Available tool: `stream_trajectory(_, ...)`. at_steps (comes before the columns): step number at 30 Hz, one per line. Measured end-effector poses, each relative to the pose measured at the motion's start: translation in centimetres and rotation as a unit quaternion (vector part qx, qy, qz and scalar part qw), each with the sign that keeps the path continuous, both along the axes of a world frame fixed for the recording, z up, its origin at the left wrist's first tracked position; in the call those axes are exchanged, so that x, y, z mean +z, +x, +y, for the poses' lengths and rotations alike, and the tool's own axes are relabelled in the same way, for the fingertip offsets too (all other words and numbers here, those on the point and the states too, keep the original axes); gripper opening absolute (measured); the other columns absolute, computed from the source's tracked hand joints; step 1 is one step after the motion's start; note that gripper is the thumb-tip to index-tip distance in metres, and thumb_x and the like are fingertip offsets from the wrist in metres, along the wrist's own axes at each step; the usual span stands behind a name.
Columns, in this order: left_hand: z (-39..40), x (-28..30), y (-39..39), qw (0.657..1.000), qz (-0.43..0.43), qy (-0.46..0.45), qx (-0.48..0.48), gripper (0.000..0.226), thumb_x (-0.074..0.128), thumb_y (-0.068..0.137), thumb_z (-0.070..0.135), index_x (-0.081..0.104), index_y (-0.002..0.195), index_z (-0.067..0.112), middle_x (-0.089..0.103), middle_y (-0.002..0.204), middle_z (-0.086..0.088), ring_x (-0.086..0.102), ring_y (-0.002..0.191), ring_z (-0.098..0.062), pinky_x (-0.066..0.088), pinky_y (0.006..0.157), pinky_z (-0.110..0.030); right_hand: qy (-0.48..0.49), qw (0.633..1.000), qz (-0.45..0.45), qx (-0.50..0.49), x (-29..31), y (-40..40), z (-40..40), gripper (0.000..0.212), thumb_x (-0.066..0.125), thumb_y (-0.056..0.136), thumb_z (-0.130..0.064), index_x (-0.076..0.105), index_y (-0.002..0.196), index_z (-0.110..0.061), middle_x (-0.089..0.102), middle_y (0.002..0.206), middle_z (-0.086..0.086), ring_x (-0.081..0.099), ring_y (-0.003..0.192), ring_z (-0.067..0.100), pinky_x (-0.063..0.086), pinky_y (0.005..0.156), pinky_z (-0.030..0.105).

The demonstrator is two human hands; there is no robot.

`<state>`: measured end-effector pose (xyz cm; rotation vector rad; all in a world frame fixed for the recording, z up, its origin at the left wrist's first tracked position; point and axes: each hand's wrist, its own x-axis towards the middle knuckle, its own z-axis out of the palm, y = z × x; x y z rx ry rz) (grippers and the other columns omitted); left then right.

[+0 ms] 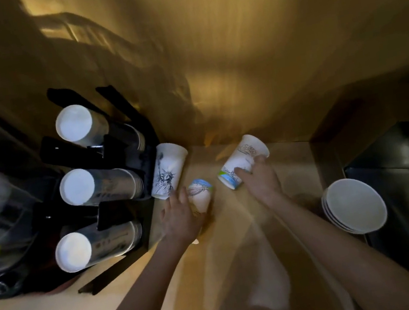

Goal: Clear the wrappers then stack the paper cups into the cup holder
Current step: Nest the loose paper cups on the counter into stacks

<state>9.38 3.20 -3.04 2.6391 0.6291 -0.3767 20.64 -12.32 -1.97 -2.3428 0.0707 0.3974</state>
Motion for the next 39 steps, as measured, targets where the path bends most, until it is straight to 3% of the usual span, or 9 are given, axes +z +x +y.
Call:
stream_trajectory(5,0.0,-0.8,0.3,0.998,0.056,-0.002,-0.005,0.081,0.053,0.082,0.047,0.011,0.143,0.015,0.032,0.147,-0.015,0.037,0.131,-0.034,0.035,0.104,-0.046,0.128,0.974,0.096,-0.159,-1.7,1.6,1.2,0.067,0.069,0.08,-0.033,0.039,0.128,0.003,0.059,0.126,0.019,0.058,0.113,0.032,0.046,0.088,0.033)
stream_trajectory(10,0.2,-1.3,0.1,0.999,0.044,-0.006,0.006,0.081,0.054,0.08,0.049,0.013,0.143,0.019,0.035,0.145,-0.011,0.041,0.126,-0.033,0.04,0.099,-0.044,0.164,0.948,0.151,-0.226,-3.0,2.2,2.2,0.072,0.077,0.072,-0.036,0.042,0.125,-0.001,0.06,0.122,0.015,0.06,0.108,0.03,0.053,0.089,0.046)
stream_trajectory(15,1.1,-1.7,0.0,0.997,0.047,-0.044,0.032,0.083,0.055,0.079,0.053,0.011,0.145,0.027,0.038,0.144,-0.01,0.048,0.123,-0.035,0.044,0.093,-0.043,0.25,0.913,0.212,-0.242,-3.4,2.0,2.5,0.036,0.078,0.07,-0.026,0.059,0.096,-0.011,0.068,0.105,0.01,0.067,0.095,0.028,0.059,0.07,0.042)
stream_trajectory(19,1.2,-1.5,-0.3,0.996,0.065,-0.038,0.049,0.086,0.054,0.075,0.061,0.008,0.144,0.037,0.042,0.135,-0.014,0.046,0.122,-0.036,0.044,0.093,-0.042,0.251,0.947,0.113,-0.167,-3.7,0.4,2.4,0.053,0.083,0.062,-0.021,0.055,0.105,-0.01,0.07,0.104,0.009,0.068,0.092,0.025,0.057,0.084,0.046)
stream_trajectory(23,1.2,-1.0,-0.5,0.994,0.098,-0.025,0.037,0.097,0.062,0.069,0.059,0.005,0.144,0.036,0.033,0.14,-0.016,0.032,0.131,-0.036,0.039,0.099,-0.044,0.22,0.973,0.032,-0.067,-4.7,-1.9,1.3,0.065,0.082,0.056,-0.015,0.043,0.108,-0.02,0.064,0.097,0.002,0.066,0.093,0.026,0.055,0.085,0.05)
stream_trajectory(27,1.6,-0.5,-0.5,0.99,0.124,-0.059,0.025,0.121,0.08,0.053,0.046,0.001,0.143,0.034,0.024,0.141,-0.015,0.024,0.134,-0.036,0.037,0.102,-0.047,0.173,0.984,-0.013,-0.034,-5.4,-3.7,0.5,0.076,0.081,0.054,-0.031,0.045,0.12,-0.023,0.066,0.111,0.006,0.063,0.102,0.025,0.054,0.087,0.044)
stream_trajectory(31,2.0,0.5,-0.4,0.988,0.141,-0.07,0.005,0.128,0.083,0.05,0.033,-0.003,0.144,0.027,0.017,0.145,-0.019,0.023,0.134,-0.04,0.037,0.103,-0.05,0.151,0.988,-0.006,-0.036,-5.9,-4.2,0.2,0.088,0.076,0.048,-0.05,0.046,0.127,-0.022,0.065,0.117,0.005,0.062,0.106,0.021,0.053,0.089,0.042)
stream_trajectory(34,2.5,2.0,-0.2,0.992,0.098,-0.074,0.023,0.116,0.082,0.054,0.034,0.008,0.143,0.024,0.026,0.142,-0.017,0.033,0.13,-0.039,0.04,0.102,-0.05,0.144,0.989,0.012,-0.025,-5.8,-4.0,0.1,0.094,0.072,0.043,-0.048,0.043,0.128,-0.023,0.063,0.12,0.006,0.061,0.107,0.024,0.053,0.09,0.042)
stream_trajectory(39,2.6,7.8,0.1,0.997,-0.061,-0.038,0.028,0.092,0.08,0.058,0.034,0.031,0.135,0.019,0.036,0.133,-0.011,0.045,0.119,-0.034,0.047,0.091,-0.047,0.138,0.99,0.018,-0.012,-5.9,-4.0,-0.2,0.085,0.083,0.057,-0.02,0.041,0.131,-0.023,0.062,0.12,0.005,0.059,0.108,0.024,0.051,0.09,0.036)
